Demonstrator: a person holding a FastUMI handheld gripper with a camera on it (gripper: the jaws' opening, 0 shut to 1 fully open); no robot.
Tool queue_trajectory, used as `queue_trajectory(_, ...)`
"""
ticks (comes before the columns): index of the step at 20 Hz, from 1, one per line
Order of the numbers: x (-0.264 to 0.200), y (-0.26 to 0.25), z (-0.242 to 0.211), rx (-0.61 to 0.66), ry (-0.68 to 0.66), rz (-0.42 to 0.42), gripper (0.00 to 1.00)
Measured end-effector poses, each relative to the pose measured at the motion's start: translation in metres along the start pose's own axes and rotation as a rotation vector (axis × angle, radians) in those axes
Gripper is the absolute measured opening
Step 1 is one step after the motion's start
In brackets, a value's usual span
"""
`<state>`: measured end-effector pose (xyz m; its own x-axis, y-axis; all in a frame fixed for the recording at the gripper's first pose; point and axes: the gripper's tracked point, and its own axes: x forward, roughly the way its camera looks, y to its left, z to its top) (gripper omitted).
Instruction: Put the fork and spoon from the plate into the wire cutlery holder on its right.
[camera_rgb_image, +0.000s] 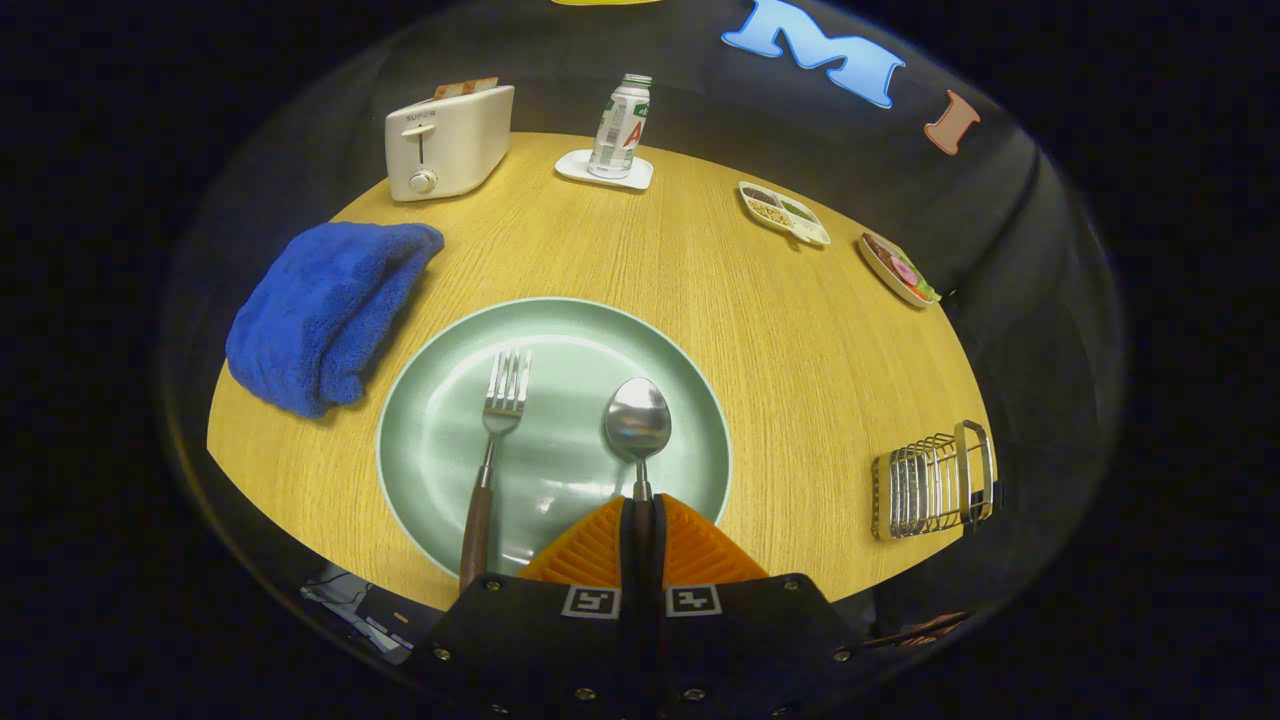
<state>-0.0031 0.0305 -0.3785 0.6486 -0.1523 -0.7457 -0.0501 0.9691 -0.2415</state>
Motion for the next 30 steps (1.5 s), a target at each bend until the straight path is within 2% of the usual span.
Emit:
queue_trajectory(7, -0.030, -0.026, 0.029, 0.075, -0.093, -0.055, 0.02)
queue_trajectory(12, -0.059, -0.081, 0.046, 0.183, -0.149, -0.156, 0.02)
queue_trajectory(17, -0.079, -0.148, 0.035, 0.304, -0.125, -0.284, 0.02)
queue_trajectory(22, -0.086, -0.205, 0.000, 0.453, -0.047, -0.384, 0.02)
queue_trajectory(26, -0.076, -0.222, -0.028, 0.533, 0.031, -0.376, 0.02)
queue_trajectory(30, -0.068, -0.233, -0.032, 0.575, 0.065, -0.346, 0.02)
